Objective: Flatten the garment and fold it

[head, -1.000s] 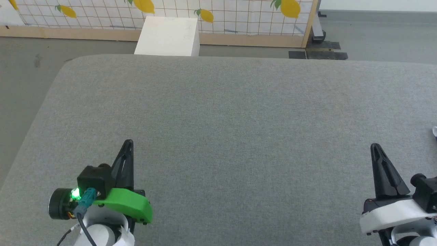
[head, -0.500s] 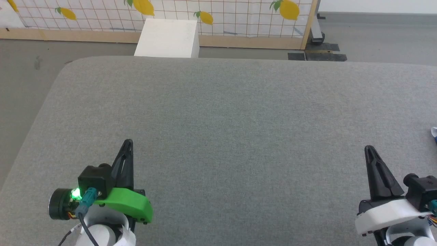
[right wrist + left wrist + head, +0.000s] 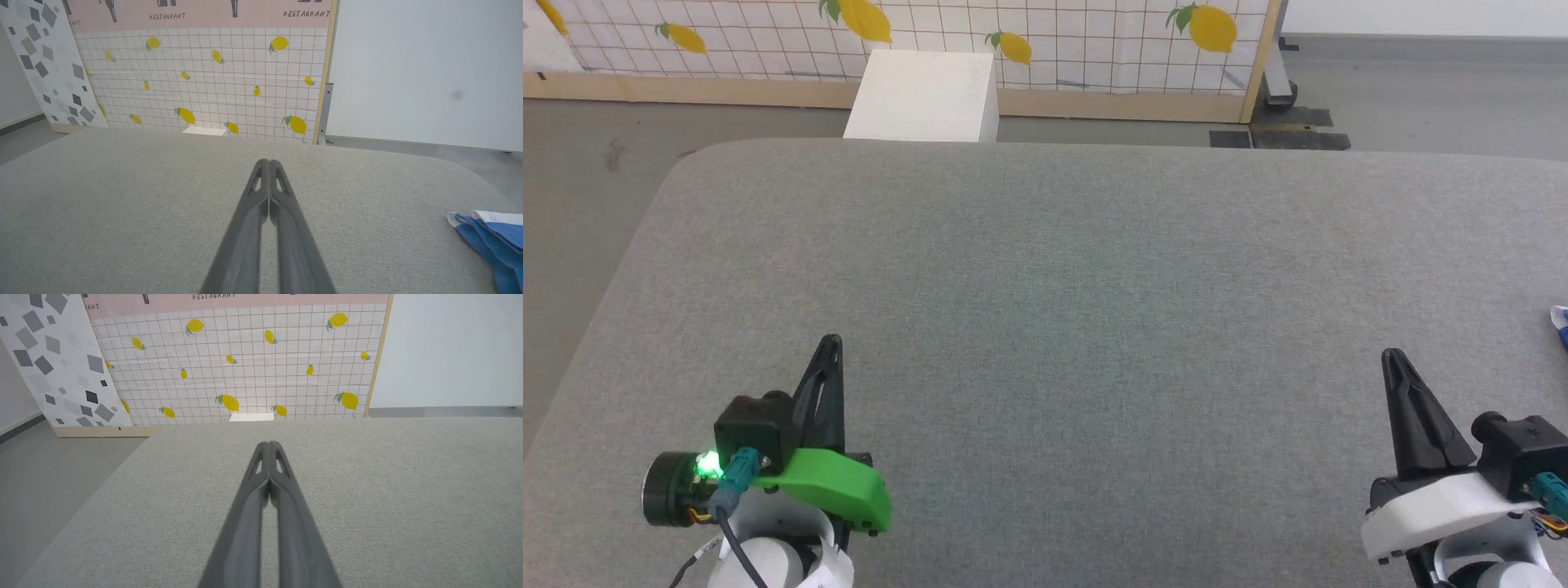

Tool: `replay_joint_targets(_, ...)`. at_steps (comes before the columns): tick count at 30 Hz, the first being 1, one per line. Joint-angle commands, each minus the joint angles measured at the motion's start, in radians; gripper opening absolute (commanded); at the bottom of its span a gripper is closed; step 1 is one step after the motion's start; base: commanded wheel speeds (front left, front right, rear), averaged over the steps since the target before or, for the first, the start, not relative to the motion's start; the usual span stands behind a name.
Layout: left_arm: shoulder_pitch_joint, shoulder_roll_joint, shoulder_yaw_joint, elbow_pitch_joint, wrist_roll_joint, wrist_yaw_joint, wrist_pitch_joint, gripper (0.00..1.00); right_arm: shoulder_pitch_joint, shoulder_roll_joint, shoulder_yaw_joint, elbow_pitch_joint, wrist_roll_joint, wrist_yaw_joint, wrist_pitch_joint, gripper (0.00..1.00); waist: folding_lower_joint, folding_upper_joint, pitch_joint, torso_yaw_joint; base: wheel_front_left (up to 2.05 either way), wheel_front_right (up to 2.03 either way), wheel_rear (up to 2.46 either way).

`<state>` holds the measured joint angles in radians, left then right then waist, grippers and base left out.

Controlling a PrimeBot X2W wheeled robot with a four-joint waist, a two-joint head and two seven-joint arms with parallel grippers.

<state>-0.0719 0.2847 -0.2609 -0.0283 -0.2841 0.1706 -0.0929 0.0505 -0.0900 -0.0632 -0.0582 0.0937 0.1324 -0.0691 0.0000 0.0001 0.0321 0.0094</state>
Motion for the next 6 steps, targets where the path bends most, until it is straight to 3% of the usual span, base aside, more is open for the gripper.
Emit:
replay_joint_targets(1, 0.016, -0.012, 0.015, 0.003, 0.016, -0.009, 0.006, 0.00, -0.018, 0.005, 0.005, 0.006, -0.012, -0.001, 0.006, 0.00, 0.0000, -0.0001, -0.001, 0.000, 0.00, 0.00, 0.00)
replay_joint_targets(6, 0.020, -0.029, 0.034, 0.005, 0.037, -0.022, 0.013, 0.00, -0.020, 0.008, 0.009, 0.010, -0.019, -0.001, 0.011, 0.00, 0.0000, -0.0001, -0.003, -0.001, 0.00, 0.00, 0.00)
